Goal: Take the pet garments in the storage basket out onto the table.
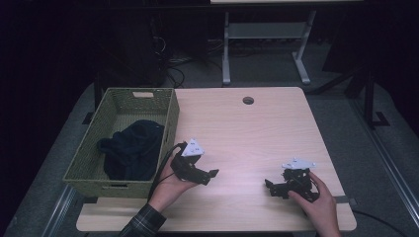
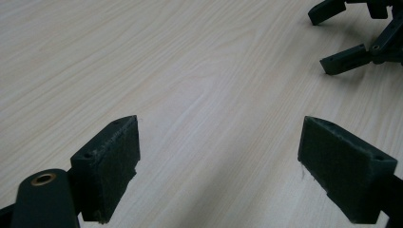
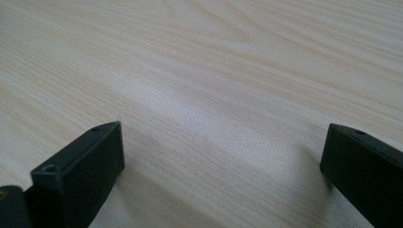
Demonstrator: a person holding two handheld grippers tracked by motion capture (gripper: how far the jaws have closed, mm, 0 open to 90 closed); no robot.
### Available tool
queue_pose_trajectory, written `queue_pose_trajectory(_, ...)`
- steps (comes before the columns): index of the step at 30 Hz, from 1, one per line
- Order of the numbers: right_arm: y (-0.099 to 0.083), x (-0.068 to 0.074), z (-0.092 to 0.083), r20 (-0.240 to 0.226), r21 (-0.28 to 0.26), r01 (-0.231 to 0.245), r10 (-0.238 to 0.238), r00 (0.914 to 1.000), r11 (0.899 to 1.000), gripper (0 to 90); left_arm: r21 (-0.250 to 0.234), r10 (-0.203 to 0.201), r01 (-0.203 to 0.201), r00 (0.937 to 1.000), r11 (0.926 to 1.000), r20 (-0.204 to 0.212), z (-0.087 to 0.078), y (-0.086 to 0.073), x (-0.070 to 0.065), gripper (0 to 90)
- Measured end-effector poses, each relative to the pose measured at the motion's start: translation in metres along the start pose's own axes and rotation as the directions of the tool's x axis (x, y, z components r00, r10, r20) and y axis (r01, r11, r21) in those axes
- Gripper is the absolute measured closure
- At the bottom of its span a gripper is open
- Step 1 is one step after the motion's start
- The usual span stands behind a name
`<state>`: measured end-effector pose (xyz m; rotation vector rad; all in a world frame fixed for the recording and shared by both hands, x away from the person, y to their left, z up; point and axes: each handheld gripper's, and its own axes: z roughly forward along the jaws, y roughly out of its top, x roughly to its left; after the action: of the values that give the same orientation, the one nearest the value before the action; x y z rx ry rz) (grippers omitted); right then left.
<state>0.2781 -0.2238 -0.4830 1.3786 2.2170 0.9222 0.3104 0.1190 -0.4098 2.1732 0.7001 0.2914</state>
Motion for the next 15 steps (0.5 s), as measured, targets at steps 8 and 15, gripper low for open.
queue_pose_trajectory(8, 0.0000, 0.0000, 0.0000, 0.000, 0.000, 0.000, 0.000, 1.0000, 1.000, 0.4, -0.015, 0.016, -0.016, 0.9996, 0.9998, 0.024, -0.0032, 0.0055, 0.0011, 13.5)
queue_pose_trajectory(15, 0.0000, 0.0000, 0.0000, 0.000, 0.000, -0.001, 0.001, 1.0000, 1.000, 0.4, -0.019, 0.034, -0.033, 0.9985, 0.9993, 0.043, -0.0044, 0.0090, 0.0032, 13.5)
